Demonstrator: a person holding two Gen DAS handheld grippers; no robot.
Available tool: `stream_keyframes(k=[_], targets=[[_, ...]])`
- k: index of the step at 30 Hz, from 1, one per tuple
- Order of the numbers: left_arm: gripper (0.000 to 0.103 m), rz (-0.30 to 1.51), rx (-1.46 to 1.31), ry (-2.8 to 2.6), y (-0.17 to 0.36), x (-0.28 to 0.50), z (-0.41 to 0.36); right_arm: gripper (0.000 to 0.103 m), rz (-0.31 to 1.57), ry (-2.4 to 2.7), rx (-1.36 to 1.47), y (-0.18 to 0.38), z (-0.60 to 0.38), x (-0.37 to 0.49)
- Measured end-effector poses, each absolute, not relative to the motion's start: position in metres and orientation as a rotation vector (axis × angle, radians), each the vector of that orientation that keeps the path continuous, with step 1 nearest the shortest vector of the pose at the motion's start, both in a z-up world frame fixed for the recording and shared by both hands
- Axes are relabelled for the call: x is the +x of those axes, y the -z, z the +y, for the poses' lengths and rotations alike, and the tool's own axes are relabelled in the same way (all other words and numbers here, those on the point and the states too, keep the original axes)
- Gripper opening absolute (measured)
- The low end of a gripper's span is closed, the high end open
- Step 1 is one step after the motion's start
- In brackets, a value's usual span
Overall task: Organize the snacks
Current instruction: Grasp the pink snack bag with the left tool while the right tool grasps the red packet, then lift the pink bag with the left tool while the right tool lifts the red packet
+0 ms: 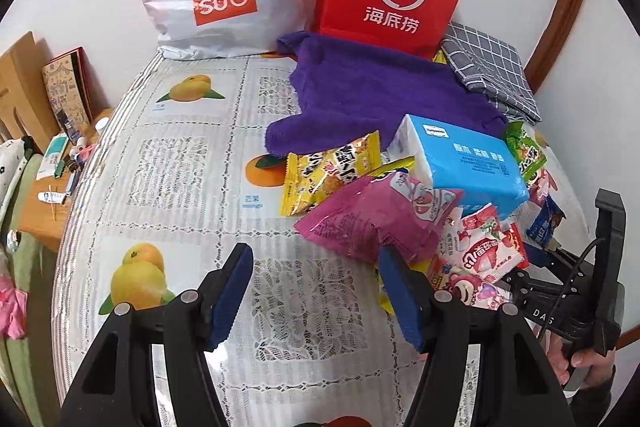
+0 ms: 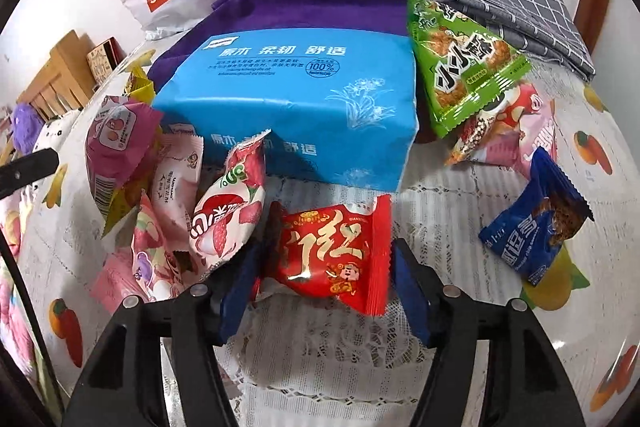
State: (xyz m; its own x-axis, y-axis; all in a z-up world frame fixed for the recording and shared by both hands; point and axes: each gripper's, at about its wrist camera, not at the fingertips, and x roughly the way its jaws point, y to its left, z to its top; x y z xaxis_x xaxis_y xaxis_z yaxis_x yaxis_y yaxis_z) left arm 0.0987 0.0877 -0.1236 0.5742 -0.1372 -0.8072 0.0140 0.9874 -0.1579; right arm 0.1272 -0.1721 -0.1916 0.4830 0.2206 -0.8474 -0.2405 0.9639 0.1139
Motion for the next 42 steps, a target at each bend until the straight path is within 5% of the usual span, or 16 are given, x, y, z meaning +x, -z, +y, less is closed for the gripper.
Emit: stream_keyframes(k=[8,21,31,42], targets=[[0.079,0.931,-0.131,0.169,0.123,0.105,0.065,0.053,1.010,-0.218,-0.012,0.181,-0.205,0.109],[0.081,1.028,-0.041,0.198,0.159,0.143,0.028,0.053,1.029,-0.192,0.037,0.186,-0.224,0.102],[0.057,1.027,-0.082,0.214,0.151,0.137,0.035,0.052,1.024,-0.198,0.052,0.183,-0.227,0.100],[0.055,0.975,-0.102,0.230,0.112,0.091,0.029,0.051,0.964,-0.187,0.087,0.148,-0.230,0.067]])
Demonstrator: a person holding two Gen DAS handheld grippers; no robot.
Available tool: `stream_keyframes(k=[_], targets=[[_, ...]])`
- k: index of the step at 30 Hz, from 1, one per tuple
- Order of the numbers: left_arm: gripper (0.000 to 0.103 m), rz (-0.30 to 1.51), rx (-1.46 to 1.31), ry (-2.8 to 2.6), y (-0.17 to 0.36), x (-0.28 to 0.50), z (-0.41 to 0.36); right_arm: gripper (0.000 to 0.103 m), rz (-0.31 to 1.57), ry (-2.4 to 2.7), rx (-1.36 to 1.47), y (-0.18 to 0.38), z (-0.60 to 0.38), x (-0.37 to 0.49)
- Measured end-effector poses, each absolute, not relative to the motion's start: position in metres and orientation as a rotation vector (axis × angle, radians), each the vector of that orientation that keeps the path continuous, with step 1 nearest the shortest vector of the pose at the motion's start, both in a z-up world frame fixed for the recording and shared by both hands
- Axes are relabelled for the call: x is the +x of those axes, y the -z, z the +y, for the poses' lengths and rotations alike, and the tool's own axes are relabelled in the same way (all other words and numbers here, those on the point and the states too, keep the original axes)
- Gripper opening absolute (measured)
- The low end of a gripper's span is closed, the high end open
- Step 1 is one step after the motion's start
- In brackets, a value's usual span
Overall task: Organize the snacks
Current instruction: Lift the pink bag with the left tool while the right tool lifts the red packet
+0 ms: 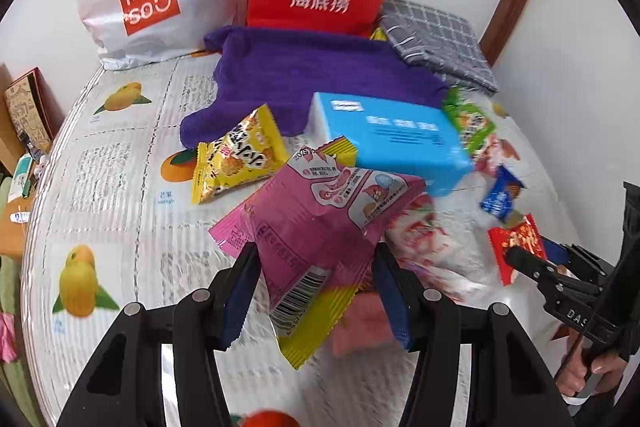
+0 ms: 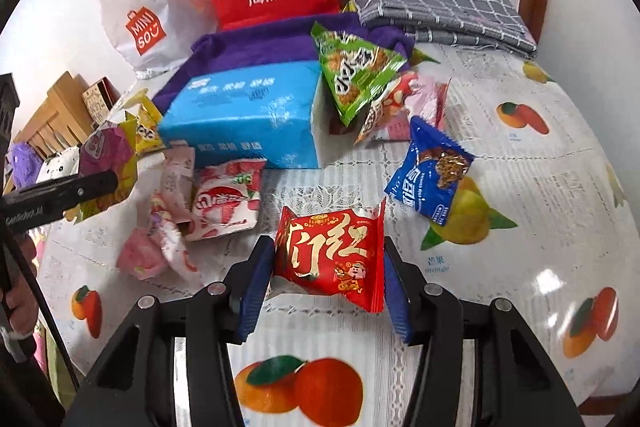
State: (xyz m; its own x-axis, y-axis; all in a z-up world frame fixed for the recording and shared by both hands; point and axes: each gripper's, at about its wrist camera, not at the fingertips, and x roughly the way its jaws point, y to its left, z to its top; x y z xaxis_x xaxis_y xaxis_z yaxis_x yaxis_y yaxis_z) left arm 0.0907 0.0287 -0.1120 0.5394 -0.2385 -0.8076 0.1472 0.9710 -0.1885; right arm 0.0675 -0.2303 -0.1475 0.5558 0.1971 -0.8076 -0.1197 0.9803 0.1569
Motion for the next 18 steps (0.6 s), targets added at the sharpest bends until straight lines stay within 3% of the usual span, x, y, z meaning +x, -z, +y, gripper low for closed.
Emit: stream_keyframes(k=[6,8,18], targets=[[0.055,0.939,-0.113,0.250,0.088,0.065,0.017,0.051,0.903,-0.189,0.091,0.113,-0.229,0.049],[0.039,0.925,-0.112,0.257,0.078,0.057,0.012,0.051,0.882,-0.191,0.094,0.101,-0.229,0.044],[0.036,0.949,-0.115,0.231,0.079,0.050,-0.003,0.051,0.836,-0.219,0.092,0.076,-0.225,0.028]])
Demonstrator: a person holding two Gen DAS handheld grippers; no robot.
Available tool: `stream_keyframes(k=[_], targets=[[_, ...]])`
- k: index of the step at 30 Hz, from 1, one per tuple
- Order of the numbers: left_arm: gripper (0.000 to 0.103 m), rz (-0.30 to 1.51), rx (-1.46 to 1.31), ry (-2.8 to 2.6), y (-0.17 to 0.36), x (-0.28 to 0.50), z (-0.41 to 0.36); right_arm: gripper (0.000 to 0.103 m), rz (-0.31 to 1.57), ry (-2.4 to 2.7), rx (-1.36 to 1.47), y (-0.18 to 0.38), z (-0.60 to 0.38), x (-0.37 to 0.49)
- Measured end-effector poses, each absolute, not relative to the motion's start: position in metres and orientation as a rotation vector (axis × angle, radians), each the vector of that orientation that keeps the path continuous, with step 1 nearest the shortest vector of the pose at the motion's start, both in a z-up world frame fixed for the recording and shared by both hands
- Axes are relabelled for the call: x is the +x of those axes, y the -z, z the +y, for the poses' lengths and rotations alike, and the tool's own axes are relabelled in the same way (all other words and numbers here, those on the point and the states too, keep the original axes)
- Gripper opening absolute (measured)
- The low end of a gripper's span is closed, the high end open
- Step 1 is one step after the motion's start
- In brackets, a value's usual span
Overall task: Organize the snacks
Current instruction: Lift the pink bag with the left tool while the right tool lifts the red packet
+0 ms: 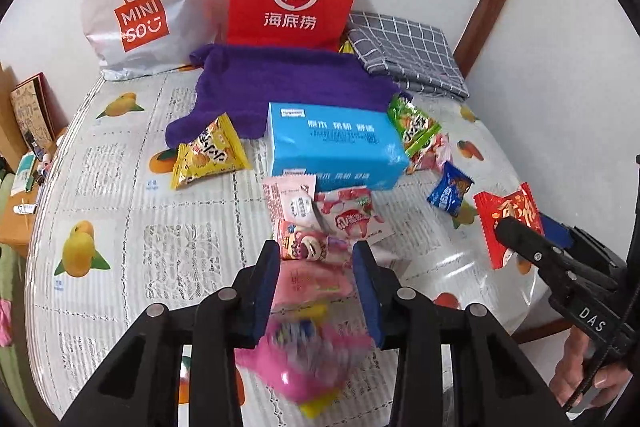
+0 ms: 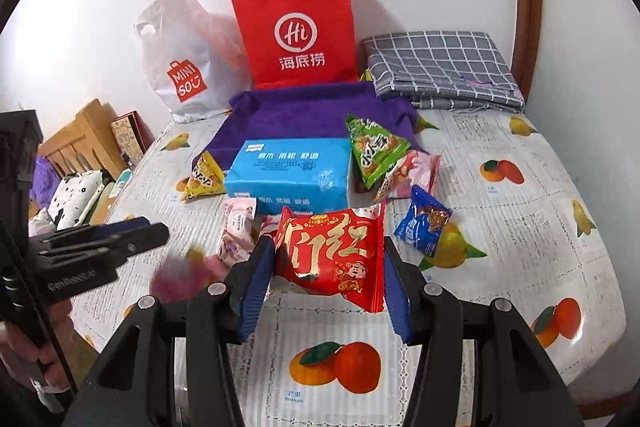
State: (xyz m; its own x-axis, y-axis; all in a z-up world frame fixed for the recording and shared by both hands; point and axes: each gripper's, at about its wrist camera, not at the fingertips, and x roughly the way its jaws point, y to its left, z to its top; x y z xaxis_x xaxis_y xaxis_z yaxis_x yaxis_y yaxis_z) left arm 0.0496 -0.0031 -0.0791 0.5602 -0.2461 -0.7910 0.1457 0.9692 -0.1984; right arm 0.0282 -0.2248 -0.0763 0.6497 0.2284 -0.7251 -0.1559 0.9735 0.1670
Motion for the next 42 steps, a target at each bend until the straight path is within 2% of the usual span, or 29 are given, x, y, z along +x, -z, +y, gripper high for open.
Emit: stream_keyframes(k=[1,4,10,13,19,30,42], targets=[[0.037,0.964,-0.107,0.226,0.083,0.050,-0.004,0.051,0.841,-0.217,0.094,0.078,-0.226,0.028],[0.055,1.000,-0.085,0.225,0.094,0.050,-0.006,0.051,0.854,-0.216,0.100,0.083,-0.229,0.028],[0.063,1.035,-0.089,0.244,0.107,0.040,-0.005,0.051,0.864,-0.201,0.121,0.092,-0.235,0.028],[0.072,1.013,-0.074,0.239,0.104,0.030,-0.005,0.051,0.870,-0.200,0.130,0.095,-0.236,0.026],[0.079,0.971,-0.056,0.239,0.090,0.003,-0.003,0.051,0.855,-0.212,0.133,0.091,-0.232,0.013],[0.079,0.993,-0.043,0.237,0.108,-0.036,0.003,0.051,0.817,-0.236,0.117,0.082,-0.225,-0.020],[0.078,1.052,-0.117,0.250,0.148,-0.005,0.000,0.051,0.859,-0.213,0.112,0.101,-0.234,-0.014]])
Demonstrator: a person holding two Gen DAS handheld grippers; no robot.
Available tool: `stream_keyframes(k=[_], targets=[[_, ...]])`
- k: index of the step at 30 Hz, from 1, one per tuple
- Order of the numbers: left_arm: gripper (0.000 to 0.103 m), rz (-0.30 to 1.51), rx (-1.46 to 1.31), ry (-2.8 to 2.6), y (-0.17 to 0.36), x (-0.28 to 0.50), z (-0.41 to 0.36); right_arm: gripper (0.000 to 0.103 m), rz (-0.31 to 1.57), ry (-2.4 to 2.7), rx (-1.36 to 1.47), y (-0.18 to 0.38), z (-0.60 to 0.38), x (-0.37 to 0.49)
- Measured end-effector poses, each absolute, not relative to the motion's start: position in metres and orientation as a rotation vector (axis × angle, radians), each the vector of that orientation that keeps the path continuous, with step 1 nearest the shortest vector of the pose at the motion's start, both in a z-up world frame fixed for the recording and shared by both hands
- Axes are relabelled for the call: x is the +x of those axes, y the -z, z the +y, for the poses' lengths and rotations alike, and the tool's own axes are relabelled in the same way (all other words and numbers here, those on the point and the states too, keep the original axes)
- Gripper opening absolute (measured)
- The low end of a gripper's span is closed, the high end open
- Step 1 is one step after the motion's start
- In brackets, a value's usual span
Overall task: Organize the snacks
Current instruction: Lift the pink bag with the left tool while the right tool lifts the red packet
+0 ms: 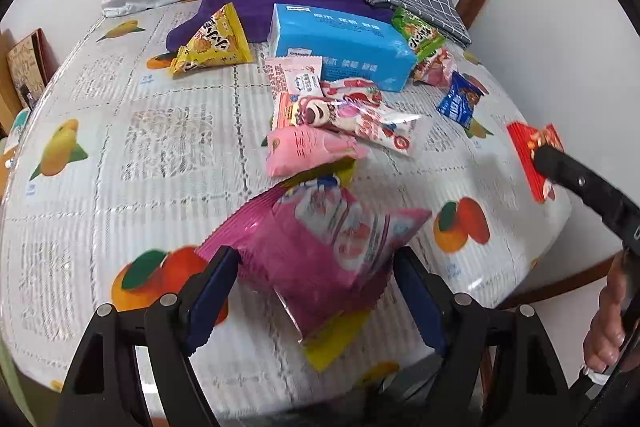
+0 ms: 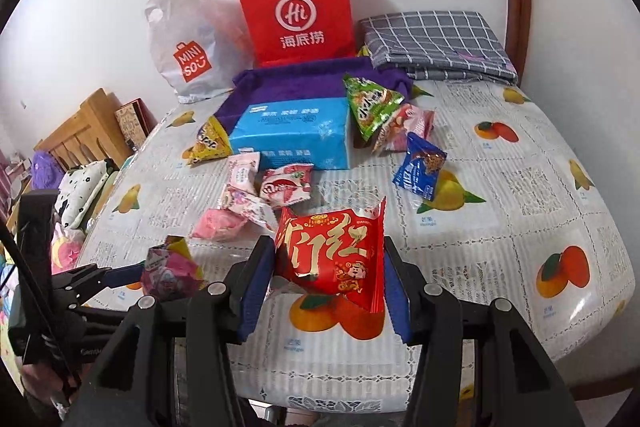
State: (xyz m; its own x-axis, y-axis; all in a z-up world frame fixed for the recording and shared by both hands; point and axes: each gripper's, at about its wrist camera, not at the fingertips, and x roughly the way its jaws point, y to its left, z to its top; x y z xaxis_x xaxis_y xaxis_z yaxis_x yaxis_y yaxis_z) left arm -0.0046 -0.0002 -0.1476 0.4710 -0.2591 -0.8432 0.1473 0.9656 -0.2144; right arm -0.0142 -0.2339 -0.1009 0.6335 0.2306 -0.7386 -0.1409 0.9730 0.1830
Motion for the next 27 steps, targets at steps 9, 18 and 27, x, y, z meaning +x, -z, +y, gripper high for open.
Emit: stream_keyframes(k=[9,18,27], targets=[[0.061,1.047,-0.107,0.281,0.143,0.018,-0.006,0.051,0.880,-0.195,0.092,0.105,-0.239,0.006],[0.054,1.031,-0.124,0.286,0.131,0.024,0.002,0.051,0.879,-0.222,0.089,0.099,-0.230,0.015],[0.054,0.974,-0.144,0.312,0.098,0.032,0.005,0.051,0.858,-0.250,0.081,0.084,-0.222,0.025]])
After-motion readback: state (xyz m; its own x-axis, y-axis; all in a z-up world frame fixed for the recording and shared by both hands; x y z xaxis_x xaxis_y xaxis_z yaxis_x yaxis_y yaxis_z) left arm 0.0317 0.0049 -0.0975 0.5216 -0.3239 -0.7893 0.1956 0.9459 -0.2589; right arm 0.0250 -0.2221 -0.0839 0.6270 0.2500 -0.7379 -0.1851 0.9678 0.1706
